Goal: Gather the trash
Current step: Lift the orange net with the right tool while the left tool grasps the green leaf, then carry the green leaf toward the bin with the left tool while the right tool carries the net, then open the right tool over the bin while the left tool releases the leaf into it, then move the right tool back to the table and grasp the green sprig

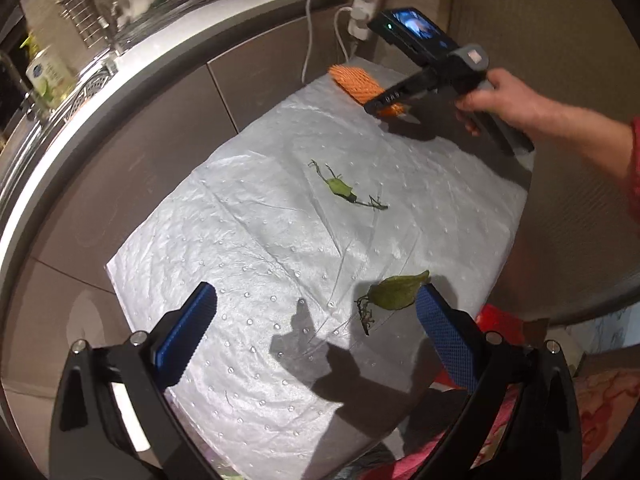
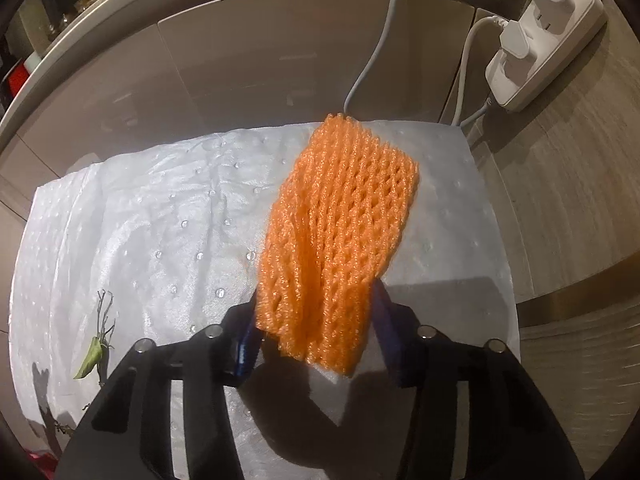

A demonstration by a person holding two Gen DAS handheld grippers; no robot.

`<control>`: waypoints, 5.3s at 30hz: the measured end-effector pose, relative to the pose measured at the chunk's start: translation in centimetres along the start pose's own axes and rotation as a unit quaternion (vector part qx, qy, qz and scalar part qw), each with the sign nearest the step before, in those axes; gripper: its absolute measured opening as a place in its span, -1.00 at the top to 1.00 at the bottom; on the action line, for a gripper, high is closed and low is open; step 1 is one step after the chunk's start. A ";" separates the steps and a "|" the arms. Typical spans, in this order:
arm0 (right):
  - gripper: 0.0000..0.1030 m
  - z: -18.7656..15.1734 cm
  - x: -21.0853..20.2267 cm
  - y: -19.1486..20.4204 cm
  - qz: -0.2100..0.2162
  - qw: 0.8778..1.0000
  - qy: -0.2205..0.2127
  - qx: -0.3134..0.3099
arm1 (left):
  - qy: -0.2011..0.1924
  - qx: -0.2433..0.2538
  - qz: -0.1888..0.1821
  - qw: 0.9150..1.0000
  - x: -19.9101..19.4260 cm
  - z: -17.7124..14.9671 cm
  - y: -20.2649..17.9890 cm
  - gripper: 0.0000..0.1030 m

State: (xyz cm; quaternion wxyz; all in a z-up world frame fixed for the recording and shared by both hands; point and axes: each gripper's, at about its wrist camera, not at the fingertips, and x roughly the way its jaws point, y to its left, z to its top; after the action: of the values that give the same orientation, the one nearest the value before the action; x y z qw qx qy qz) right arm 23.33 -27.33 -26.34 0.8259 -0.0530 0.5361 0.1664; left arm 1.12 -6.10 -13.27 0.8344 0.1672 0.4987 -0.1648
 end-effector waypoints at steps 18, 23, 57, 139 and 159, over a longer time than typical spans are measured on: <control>0.58 -3.9 -7.1 -1.9 0.119 0.987 -0.052 0.093 | 0.028 0.000 -0.038 0.999 6.3 -1.8 -1.9 -0.69; 0.58 -5.3 -10.1 -1.9 0.137 0.982 -0.075 0.110 | 0.051 -0.026 -0.069 0.996 8.4 -2.0 -1.0 -0.46; 0.58 -6.2 -17.8 9.3 0.235 0.960 -0.120 0.095 | 0.014 -0.083 -0.112 0.990 1.9 -6.0 5.2 0.50; -0.95 -8.8 -16.5 41.0 0.187 0.980 -0.010 -0.060 | 0.013 -0.297 -0.003 0.955 -3.2 -29.9 23.9 0.89; -0.95 -9.7 -25.6 30.5 0.111 0.988 -0.085 0.060 | 0.119 -0.246 -0.030 0.961 8.8 -28.7 21.5 -0.46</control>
State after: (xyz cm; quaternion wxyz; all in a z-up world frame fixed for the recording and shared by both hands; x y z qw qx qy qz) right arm -4.69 -6.88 -4.51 0.8466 0.0708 0.4756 0.2282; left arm -7.80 24.81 -31.42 0.7790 -0.0401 0.6244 -0.0408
